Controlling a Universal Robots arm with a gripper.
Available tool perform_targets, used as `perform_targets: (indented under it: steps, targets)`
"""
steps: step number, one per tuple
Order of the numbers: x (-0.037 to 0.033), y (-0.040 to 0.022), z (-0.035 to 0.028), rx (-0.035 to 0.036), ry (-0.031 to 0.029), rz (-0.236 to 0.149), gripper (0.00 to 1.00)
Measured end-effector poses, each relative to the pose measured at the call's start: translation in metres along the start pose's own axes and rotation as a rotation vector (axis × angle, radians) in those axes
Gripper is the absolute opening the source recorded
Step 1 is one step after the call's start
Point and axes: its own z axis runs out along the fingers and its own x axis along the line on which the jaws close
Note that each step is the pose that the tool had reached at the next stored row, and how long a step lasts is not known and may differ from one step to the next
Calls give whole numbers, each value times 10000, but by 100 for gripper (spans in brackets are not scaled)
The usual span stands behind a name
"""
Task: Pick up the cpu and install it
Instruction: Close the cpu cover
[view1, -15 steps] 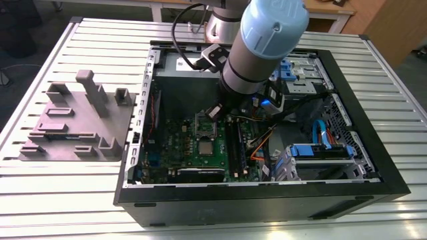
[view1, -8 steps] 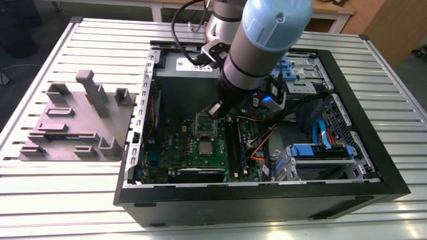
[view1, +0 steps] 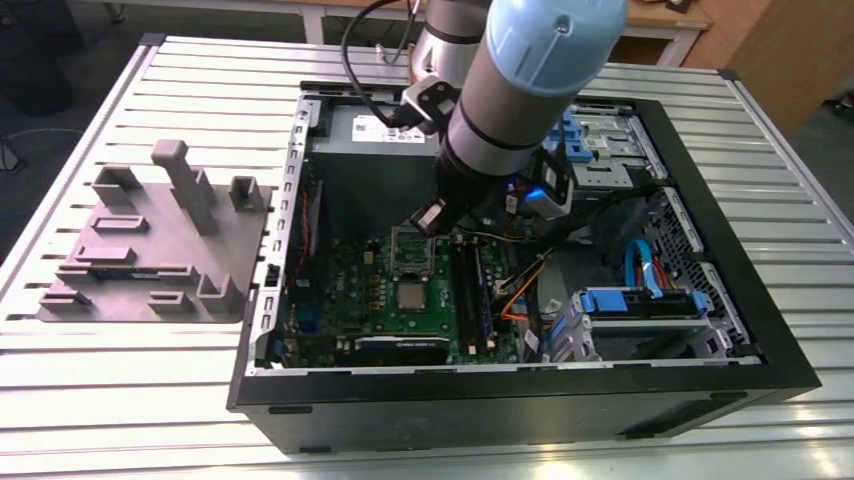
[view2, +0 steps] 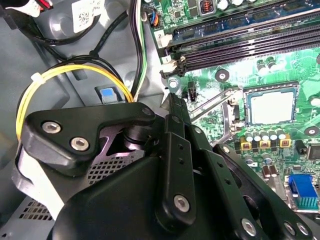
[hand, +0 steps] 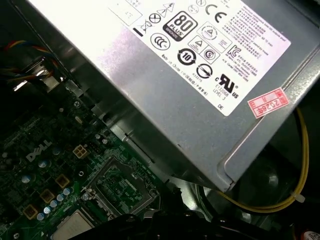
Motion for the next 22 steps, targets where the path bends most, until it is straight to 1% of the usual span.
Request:
perform_targets:
  steps: [7,12,15,22]
  targets:
    - [-6,12,-37,16,79,-194,10]
    - [-6,17,-50,40,163,-376,10]
    - [-6,21,-61,39,188,-453,10]
    - [-6,29,-86,32,225,-596,10]
